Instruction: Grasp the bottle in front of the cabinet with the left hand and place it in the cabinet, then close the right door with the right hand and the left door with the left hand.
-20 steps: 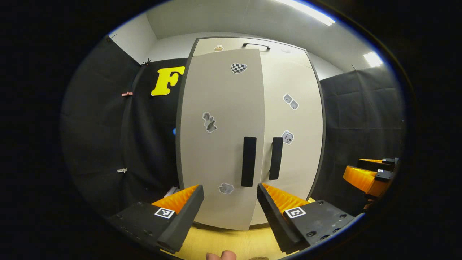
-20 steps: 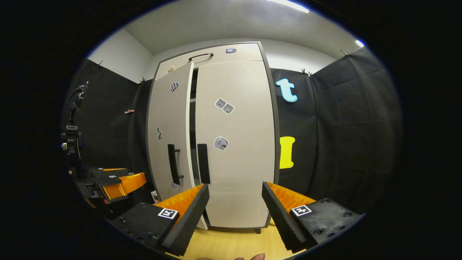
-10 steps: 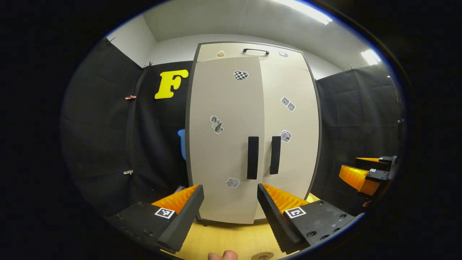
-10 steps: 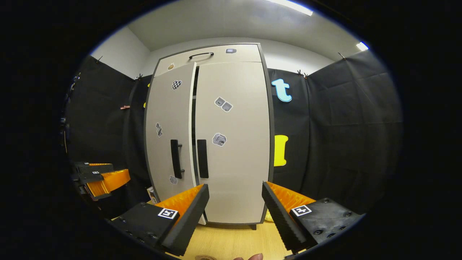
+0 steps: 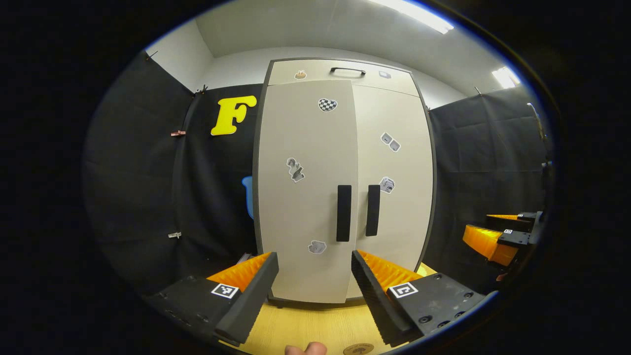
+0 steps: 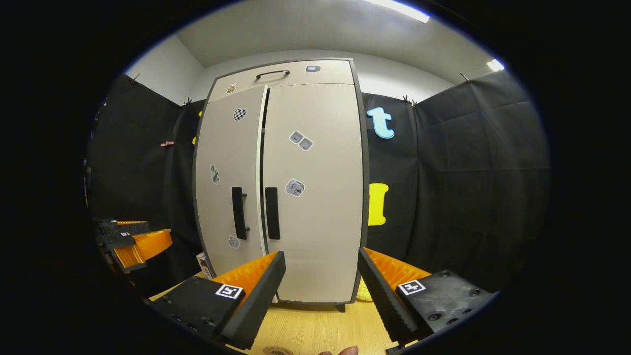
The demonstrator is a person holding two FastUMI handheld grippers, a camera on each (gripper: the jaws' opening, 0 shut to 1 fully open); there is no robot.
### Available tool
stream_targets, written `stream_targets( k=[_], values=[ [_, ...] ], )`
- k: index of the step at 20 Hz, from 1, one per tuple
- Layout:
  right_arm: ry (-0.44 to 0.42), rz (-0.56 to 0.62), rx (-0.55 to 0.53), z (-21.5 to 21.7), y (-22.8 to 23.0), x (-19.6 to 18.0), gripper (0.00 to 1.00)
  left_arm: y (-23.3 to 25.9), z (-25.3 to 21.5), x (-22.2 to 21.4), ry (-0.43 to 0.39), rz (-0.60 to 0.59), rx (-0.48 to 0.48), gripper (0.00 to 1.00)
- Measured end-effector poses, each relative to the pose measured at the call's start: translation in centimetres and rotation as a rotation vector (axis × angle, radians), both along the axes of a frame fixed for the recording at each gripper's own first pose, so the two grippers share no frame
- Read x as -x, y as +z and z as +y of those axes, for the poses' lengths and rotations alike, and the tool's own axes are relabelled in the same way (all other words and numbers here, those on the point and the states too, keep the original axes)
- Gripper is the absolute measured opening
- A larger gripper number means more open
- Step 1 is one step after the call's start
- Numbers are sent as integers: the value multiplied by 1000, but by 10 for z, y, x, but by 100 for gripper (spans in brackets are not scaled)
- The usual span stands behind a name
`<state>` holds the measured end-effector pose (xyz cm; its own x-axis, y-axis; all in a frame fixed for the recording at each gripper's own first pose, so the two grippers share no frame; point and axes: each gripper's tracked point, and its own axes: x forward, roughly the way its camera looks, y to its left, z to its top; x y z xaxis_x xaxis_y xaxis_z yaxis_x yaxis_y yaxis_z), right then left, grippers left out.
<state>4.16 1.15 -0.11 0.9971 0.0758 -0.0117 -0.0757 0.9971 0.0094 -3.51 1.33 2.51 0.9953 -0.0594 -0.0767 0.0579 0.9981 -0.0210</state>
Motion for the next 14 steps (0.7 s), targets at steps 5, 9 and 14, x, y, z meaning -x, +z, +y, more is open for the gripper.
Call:
stream_targets(
  k=[5, 9, 14],
  values=[
    [-9, -3, -4, -1, 0, 0, 98, -2, -2, 2, -10, 0, -4, 95],
    [-13, 0, 3, -2, -2, 0, 98, -2, -3, 2, -24, -3, 2, 95],
    [-12, -14, 0, -1, 0, 0, 98, -3, -12, 1, -61, -18, -2, 95]
  ],
)
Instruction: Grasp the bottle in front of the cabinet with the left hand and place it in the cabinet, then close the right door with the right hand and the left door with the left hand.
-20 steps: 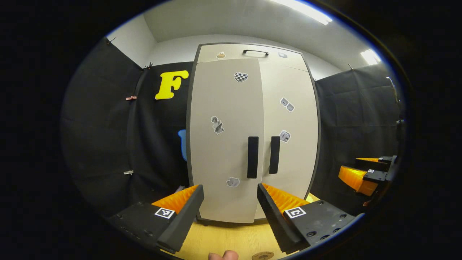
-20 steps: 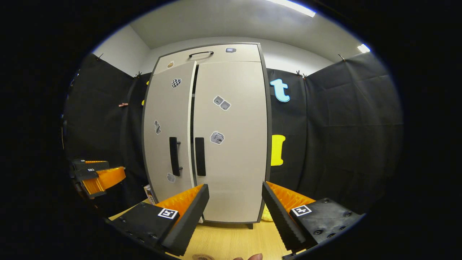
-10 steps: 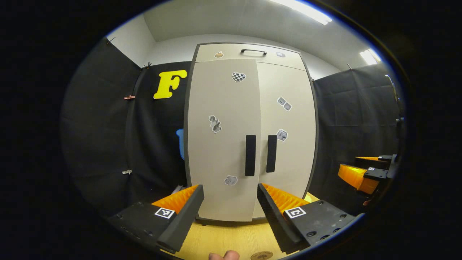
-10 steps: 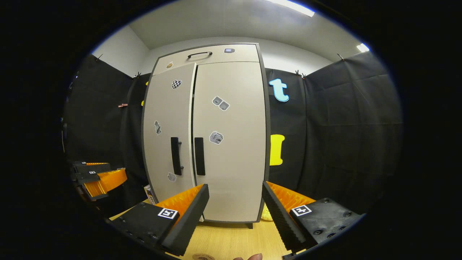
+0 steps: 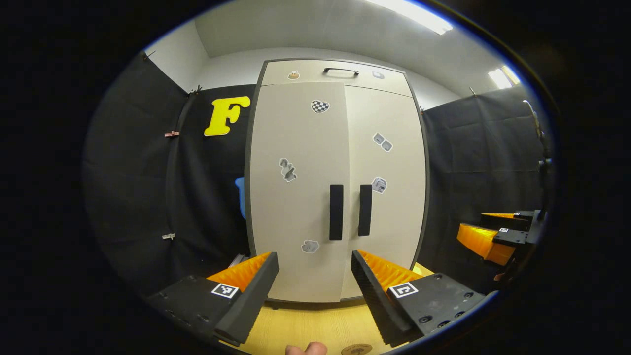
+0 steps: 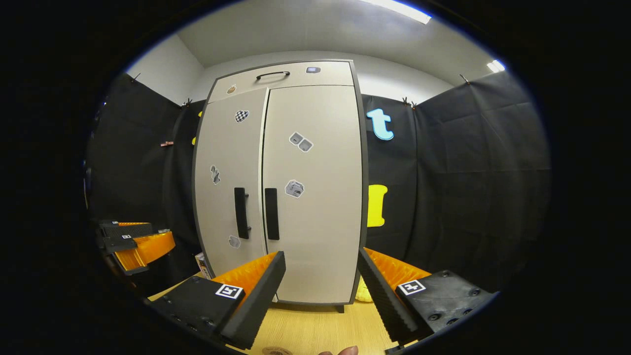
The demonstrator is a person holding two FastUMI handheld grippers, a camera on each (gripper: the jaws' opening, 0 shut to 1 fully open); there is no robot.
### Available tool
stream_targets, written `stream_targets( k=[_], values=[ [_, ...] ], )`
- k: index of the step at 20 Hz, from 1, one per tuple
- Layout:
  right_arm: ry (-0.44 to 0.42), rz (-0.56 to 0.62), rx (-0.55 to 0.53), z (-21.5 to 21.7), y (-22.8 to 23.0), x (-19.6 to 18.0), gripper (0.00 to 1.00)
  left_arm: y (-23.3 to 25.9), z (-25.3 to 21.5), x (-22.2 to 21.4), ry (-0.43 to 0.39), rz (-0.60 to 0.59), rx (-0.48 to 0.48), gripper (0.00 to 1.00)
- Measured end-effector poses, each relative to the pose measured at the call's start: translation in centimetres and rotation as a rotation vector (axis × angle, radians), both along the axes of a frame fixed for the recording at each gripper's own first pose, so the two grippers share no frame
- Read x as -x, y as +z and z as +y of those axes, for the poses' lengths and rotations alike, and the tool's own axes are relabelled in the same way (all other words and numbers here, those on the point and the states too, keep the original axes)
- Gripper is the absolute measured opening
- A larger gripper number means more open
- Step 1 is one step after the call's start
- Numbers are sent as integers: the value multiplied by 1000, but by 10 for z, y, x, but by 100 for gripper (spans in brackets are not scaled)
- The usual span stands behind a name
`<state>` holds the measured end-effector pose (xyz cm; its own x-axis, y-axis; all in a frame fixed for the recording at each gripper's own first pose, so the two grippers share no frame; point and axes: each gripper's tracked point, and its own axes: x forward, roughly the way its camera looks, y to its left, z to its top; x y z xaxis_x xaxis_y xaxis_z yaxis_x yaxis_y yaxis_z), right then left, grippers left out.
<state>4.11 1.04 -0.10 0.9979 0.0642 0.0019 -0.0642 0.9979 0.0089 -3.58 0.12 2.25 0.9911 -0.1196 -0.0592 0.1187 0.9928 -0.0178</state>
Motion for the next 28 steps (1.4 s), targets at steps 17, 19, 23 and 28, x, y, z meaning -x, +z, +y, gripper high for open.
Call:
stream_targets(
  k=[17, 19, 23, 28],
  values=[
    [89, 30, 27, -7, -29, -8, 97, -33, -24, 9, 50, 53, -50, 94],
    [84, 22, 44, -16, -27, -10, 96, -38, -29, 10, 54, 64, -23, 94],
    [115, 26, 47, -21, -30, -12, 96, -45, -44, 11, 51, 57, -11, 94],
    [161, 11, 47, -15, -28, -12, 96, -47, -54, 9, 58, 32, -45, 93]
  ],
)
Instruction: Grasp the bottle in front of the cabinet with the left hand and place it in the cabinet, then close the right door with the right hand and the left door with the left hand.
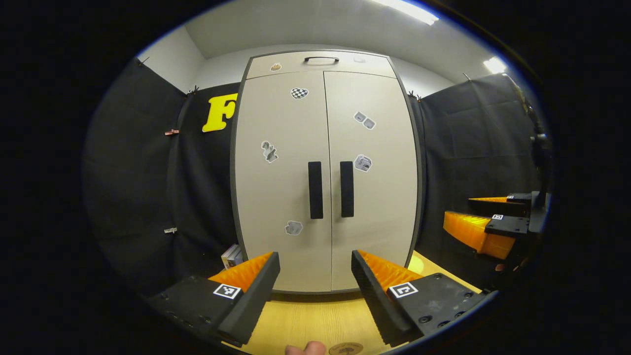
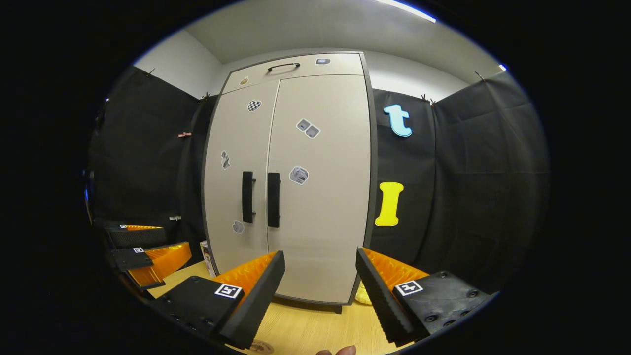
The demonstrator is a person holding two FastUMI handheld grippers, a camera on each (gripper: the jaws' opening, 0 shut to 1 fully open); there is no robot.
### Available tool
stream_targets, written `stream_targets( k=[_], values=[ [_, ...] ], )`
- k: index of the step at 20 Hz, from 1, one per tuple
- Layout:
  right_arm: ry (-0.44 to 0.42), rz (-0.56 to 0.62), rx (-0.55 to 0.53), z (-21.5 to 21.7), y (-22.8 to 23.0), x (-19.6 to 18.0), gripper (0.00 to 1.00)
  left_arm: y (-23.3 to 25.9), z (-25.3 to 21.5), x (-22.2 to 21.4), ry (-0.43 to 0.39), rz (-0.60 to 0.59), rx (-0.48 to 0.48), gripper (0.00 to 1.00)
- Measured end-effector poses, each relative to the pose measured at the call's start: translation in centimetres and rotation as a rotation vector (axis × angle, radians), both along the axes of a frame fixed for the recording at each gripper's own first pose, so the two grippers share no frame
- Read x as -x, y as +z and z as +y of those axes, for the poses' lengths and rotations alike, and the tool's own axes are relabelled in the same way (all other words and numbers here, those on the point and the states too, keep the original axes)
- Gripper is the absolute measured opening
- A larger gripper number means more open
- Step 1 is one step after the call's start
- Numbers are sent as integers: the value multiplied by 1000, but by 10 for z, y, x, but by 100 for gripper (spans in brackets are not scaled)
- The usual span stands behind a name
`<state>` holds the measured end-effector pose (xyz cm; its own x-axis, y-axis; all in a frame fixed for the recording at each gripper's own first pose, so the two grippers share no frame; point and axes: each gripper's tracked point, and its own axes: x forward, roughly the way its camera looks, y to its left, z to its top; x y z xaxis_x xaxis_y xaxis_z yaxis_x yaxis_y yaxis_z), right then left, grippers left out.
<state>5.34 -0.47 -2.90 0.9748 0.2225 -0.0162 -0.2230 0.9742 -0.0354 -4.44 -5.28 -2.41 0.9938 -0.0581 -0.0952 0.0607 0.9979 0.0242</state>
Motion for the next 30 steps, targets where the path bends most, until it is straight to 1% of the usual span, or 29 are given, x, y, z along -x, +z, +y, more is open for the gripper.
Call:
stream_targets(
  k=[4, 11, 15, 18, 23, 27, 30],
  values=[
    [42, -22, -18, 5, 7, -1, 98, 6, -2, 3, 28, -10, 17, 94],
    [85, -14, -25, -1, 3, -12, 98, 9, 2, 7, 93, -21, -18, 93],
    [99, -26, -8, -7, 1, -18, 98, 6, -8, 3, 84, -24, -7, 94],
    [88, -45, -8, -10, 2, -23, 98, 0, -12, -2, 67, -18, 10, 93],
    [93, -78, -16, -13, 8, -26, 98, -8, -8, -4, 84, -13, -5, 93],
    [116, -59, -43, -14, 2, -24, 98, -11, -10, -1, 101, -9, -2, 94],
    [119, -56, -48, -21, 0, -22, 98, -15, -15, 1, 110, -1, 12, 94]
  ],
)
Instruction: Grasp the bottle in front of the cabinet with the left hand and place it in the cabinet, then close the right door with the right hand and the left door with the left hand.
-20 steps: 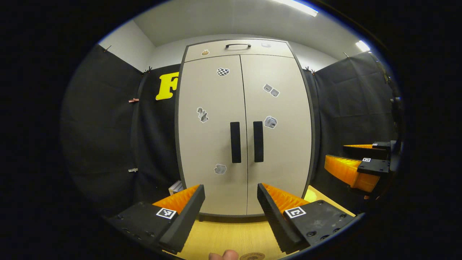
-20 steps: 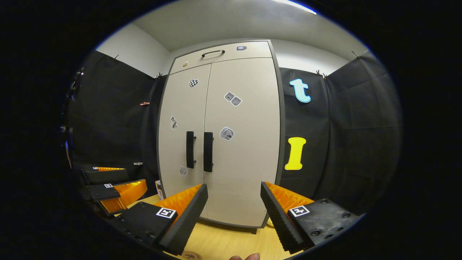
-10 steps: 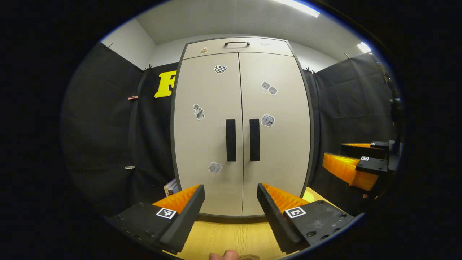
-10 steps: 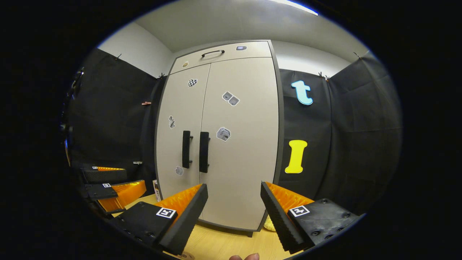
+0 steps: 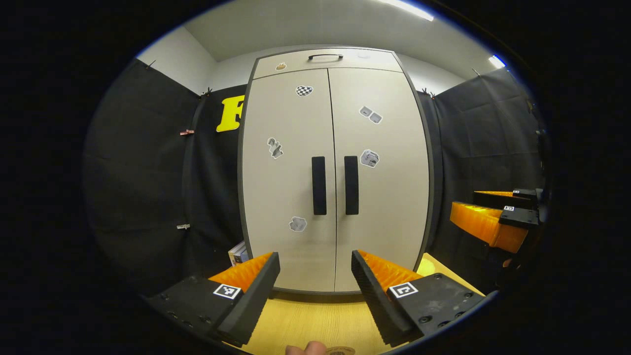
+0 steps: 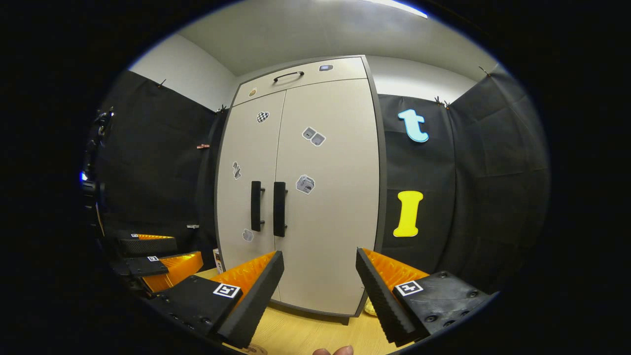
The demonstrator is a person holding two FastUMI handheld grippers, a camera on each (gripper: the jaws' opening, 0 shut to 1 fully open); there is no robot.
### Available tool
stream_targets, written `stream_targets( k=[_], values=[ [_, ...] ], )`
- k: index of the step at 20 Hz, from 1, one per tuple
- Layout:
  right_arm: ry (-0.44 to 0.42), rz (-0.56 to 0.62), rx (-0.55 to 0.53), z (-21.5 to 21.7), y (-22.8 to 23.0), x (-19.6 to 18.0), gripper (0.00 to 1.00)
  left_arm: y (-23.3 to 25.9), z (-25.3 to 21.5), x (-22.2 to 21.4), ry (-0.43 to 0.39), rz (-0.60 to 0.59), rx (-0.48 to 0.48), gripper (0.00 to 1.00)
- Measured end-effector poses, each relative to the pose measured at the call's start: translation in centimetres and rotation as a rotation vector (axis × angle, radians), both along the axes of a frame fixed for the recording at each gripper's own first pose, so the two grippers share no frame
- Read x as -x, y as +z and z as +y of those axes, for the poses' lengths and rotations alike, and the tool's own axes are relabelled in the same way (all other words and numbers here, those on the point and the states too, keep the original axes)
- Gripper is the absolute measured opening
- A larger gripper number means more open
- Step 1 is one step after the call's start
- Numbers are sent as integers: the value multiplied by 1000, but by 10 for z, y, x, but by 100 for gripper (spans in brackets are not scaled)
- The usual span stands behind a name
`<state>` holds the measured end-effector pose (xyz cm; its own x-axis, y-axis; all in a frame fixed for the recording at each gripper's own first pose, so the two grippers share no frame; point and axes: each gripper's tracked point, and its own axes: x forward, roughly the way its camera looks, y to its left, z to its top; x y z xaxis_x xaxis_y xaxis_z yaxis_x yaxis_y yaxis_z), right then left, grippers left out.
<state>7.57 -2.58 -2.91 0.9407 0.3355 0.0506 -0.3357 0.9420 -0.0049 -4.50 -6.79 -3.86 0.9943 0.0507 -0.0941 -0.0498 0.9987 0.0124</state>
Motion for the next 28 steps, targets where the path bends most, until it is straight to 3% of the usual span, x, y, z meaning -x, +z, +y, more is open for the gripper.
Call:
stream_targets(
  k=[28],
  values=[
    [20, -2, 22, -3, -14, -15, 98, -21, -13, -9, 5, 32, -25, 94]
  ],
)
